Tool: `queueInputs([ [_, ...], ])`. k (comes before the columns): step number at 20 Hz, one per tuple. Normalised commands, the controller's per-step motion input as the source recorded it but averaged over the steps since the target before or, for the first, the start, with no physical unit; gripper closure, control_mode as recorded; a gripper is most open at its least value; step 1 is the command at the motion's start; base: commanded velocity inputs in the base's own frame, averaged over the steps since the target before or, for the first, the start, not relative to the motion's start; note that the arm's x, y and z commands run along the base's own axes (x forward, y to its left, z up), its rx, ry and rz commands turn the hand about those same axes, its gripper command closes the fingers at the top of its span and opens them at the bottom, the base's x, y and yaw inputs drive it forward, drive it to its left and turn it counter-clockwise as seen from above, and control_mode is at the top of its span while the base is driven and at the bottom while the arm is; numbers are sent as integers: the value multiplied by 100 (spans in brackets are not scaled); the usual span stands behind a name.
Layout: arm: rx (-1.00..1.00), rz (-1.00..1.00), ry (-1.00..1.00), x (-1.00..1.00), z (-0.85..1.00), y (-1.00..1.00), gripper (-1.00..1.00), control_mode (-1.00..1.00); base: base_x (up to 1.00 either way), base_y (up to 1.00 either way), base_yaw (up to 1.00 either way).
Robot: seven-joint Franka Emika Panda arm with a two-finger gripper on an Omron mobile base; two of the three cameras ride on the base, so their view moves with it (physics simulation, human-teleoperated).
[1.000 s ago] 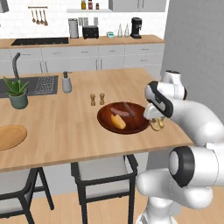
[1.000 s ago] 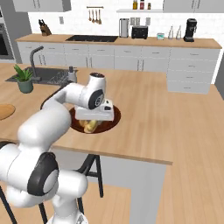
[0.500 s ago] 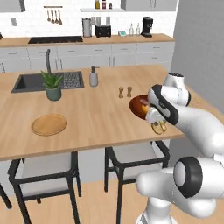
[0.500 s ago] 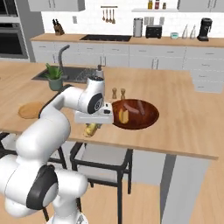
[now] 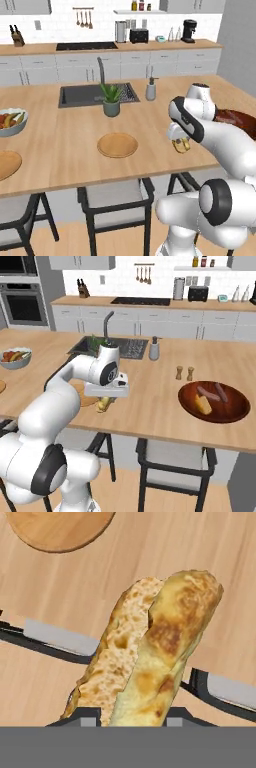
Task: Place one bun and one sausage from the bowl on each plate.
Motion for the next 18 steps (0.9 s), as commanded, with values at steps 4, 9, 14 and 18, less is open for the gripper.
queueInputs([
  [4,0,0,0,0,0,0,100,100,25,72,0],
  [9,0,0,0,0,0,0,100,100,47,76,-3],
  [14,0,0,21,98,-32,76,100,-100,0,0,0],
  [18,0,0,8,99,-34,84,100,-100,0,0,0],
])
